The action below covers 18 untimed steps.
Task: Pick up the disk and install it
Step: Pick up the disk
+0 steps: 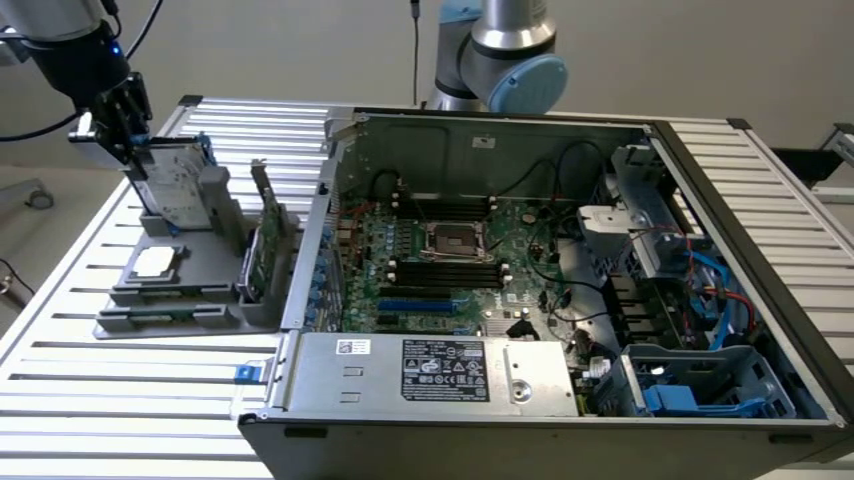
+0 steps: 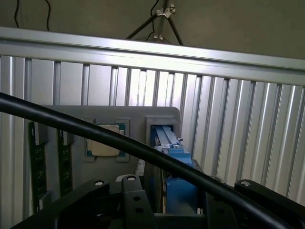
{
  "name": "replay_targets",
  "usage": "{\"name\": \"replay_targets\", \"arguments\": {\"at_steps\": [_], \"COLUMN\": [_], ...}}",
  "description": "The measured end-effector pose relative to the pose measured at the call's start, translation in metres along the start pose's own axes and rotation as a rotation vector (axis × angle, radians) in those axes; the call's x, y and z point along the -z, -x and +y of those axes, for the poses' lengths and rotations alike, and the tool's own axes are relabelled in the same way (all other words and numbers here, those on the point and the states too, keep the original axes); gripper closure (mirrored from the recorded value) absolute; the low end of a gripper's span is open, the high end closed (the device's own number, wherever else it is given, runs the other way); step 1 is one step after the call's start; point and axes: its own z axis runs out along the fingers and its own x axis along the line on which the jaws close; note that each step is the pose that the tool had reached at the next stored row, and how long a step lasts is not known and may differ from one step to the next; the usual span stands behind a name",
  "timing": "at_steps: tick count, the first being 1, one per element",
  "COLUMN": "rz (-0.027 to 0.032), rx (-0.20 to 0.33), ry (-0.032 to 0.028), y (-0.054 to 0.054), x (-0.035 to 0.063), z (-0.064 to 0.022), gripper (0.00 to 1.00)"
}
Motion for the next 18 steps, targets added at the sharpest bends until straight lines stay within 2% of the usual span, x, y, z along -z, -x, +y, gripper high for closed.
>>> {"name": "replay_targets", "arguments": {"at_steps": [18], "rz": [0.0], "rx": [0.0], "ry": [0.0001], "y": [-0.0024], "x": [-0.003], "z": [0.0002], "gripper": [0.53]}}
